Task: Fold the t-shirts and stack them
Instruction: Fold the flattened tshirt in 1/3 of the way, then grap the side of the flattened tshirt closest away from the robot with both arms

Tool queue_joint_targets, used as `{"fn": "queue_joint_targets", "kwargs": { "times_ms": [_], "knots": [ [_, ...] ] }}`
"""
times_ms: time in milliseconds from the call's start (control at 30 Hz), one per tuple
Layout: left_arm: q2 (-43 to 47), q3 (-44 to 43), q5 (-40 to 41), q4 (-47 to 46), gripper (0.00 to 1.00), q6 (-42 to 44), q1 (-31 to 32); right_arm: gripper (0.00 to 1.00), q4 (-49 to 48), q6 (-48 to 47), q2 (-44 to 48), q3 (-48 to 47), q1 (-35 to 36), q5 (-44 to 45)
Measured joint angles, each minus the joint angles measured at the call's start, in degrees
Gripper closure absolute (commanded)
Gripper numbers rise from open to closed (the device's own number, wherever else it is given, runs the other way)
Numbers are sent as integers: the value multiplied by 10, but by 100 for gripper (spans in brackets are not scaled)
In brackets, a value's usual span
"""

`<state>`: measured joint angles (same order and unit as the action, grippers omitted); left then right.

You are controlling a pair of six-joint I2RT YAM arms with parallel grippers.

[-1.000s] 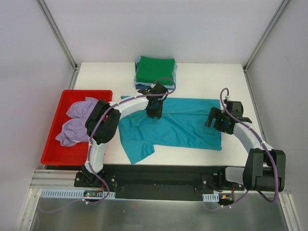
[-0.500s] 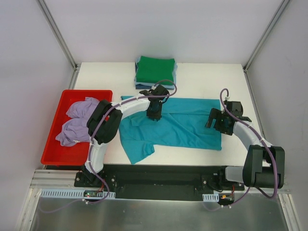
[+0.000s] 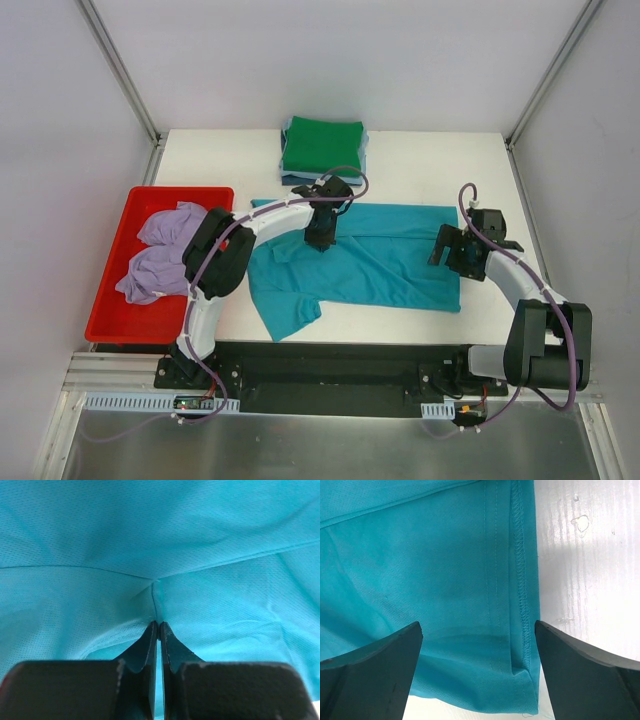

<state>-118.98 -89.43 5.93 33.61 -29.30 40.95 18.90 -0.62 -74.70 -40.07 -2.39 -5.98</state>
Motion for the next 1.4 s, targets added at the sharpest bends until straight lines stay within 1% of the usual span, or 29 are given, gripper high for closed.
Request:
{"fn": "queue_joint_targets", "kwargs": {
  "times_ms": [233, 267, 400, 467, 533, 567, 633, 700, 767, 833, 900, 1033, 1100, 1167, 1233, 1267, 1300, 1400],
  "knots": [
    [9, -5, -25, 2, 100, -4, 4, 4, 5, 0, 0, -2, 0, 9],
    [13, -5, -27, 2, 97, -5, 6, 4, 7, 0, -1, -2, 0, 10],
    [21, -5, -39, 3, 92, -14, 7, 4, 11, 6, -3, -2, -1, 12],
    [21, -5, -43, 3, 86, -17, 7, 4, 13, 8, -4, -2, -1, 12],
    [21, -5, -45, 5, 74, -20, 7, 4, 14, 10, -4, -2, -1, 13],
    [21, -5, -48, 7, 65, -21, 7, 4, 15, 11, -4, -2, -1, 13],
    [21, -8, -61, 9, 39, -21, 7, 4, 15, 13, -4, -2, -3, 15],
    [22, -8, -74, 10, 19, -20, 7, 4, 15, 19, -2, -2, -6, 17],
    [29, -6, -84, 13, 2, -18, 8, 4, 16, 27, 10, -2, -12, 26],
    [56, 13, -85, 10, 1, -19, 10, 4, 18, 38, 38, 0, -20, 41],
    [105, 43, -83, 13, 1, -20, 15, 4, 18, 51, 73, 5, -31, 56],
    [278, 160, -68, 5, 1, -44, 26, 4, 17, 82, 145, 28, -55, 87],
    [371, 231, -65, 2, 1, -62, 30, 4, 18, 92, 157, 34, -62, 90],
    [438, 297, -64, 0, 1, -79, 35, 4, 18, 96, 158, 35, -65, 90],
    [482, 369, -68, 2, 8, -99, 41, 4, 18, 100, 155, 35, -65, 88],
    [494, 406, -72, 3, 13, -110, 46, 4, 17, 101, 151, 35, -66, 86],
    [498, 444, -76, 7, 17, -123, 50, 4, 16, 103, 145, 35, -66, 83],
    [498, 502, -85, 23, 33, -150, 56, 4, 15, 105, 123, 35, -68, 78]
  ]
}}
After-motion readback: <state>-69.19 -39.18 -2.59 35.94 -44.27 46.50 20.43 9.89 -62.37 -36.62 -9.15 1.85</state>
